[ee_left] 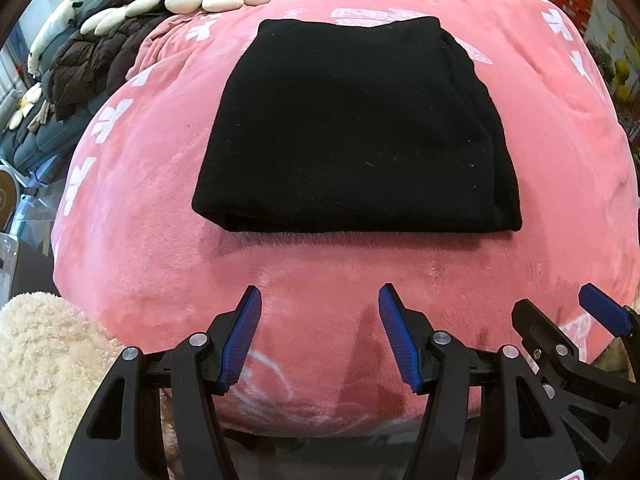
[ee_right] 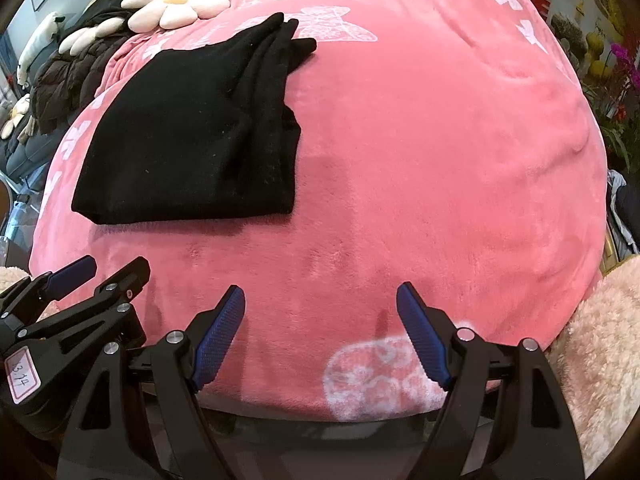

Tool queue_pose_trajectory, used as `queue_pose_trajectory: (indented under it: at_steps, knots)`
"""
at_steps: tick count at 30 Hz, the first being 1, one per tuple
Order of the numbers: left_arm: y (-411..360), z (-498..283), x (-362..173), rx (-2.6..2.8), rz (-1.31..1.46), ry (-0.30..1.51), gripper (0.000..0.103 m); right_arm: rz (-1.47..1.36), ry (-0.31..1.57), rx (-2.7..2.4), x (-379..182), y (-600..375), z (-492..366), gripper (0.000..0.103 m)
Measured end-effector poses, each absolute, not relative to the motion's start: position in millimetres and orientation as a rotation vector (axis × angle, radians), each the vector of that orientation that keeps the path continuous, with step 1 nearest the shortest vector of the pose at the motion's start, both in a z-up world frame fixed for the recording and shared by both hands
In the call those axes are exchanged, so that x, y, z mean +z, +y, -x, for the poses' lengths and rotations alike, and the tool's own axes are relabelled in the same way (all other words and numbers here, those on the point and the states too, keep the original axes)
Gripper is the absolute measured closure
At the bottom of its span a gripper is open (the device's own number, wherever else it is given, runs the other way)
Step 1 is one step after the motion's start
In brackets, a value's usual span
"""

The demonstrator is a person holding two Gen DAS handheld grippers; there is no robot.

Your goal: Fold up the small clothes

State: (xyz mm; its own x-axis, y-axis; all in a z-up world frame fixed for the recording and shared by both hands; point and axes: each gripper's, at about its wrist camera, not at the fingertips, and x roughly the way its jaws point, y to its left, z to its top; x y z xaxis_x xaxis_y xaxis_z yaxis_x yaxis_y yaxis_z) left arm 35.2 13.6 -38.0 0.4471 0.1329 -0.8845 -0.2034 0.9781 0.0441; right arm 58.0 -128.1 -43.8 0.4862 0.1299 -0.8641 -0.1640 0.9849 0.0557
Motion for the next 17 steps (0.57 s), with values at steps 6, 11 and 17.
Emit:
queue_pose_trajectory:
  at_steps: [6, 11, 17]
  knots:
    - [14.5, -34.8, -37.6, 0.203, 0.078, 1.078, 0.046, 0.045, 1.053, 0.175, -44.4, -127.3, -58.5, 0.027]
    - [11.2, -35.5, -37.8, 0.216, 0.061, 1.080, 0.046, 0.048, 1.055, 0.173, -44.8, -127.2, -59.1, 0.027]
    - [8.9, -36.6, -39.8, 0.217, 0.056, 1.092, 0.050, 0.054, 1.050, 0.166, -44.2, -126.1, -57.9, 0.027]
